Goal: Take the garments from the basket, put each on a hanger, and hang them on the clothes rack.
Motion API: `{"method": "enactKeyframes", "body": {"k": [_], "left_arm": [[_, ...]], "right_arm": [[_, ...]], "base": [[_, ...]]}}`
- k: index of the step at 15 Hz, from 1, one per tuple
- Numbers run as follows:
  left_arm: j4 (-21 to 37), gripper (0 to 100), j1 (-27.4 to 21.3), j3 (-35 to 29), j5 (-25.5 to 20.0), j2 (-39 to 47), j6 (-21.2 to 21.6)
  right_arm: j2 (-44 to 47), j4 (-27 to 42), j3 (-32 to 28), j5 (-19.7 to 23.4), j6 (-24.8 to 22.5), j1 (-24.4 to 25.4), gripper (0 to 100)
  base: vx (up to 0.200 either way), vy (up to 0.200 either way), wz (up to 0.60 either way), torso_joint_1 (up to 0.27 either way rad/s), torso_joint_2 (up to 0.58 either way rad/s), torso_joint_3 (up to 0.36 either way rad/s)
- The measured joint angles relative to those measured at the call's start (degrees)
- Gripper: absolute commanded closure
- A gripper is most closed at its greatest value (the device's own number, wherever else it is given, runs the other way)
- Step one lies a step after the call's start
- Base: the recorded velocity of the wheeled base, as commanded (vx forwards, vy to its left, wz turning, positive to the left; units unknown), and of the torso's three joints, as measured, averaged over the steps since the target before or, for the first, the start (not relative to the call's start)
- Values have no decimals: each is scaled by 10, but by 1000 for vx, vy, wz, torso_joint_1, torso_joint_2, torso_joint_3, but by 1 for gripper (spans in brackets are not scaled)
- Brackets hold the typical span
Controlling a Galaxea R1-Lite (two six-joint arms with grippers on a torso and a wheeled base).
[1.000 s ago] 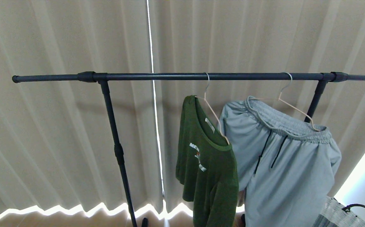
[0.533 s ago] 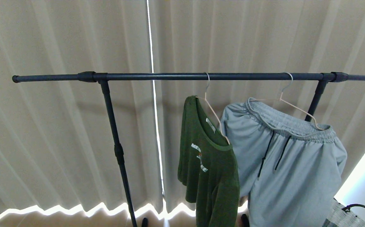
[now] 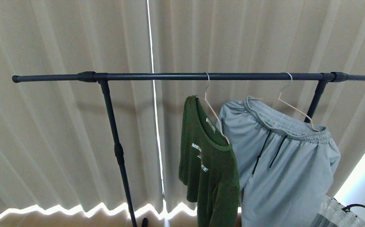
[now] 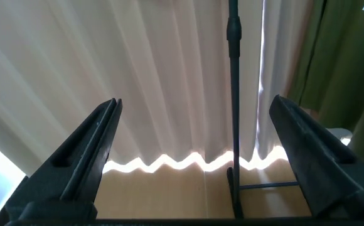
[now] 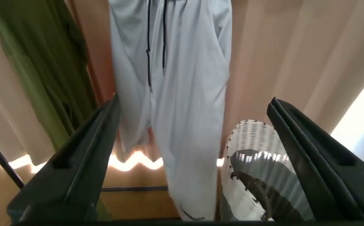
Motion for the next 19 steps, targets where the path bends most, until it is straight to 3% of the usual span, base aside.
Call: {"method": "enactKeyframes", "body": {"k": [19], "left_arm": [[0, 0, 0, 0, 0, 0, 0]], "right_arm": [[0, 0, 1, -5, 1, 0, 0]], "base": [[0, 0, 0, 0, 0, 0]]}}
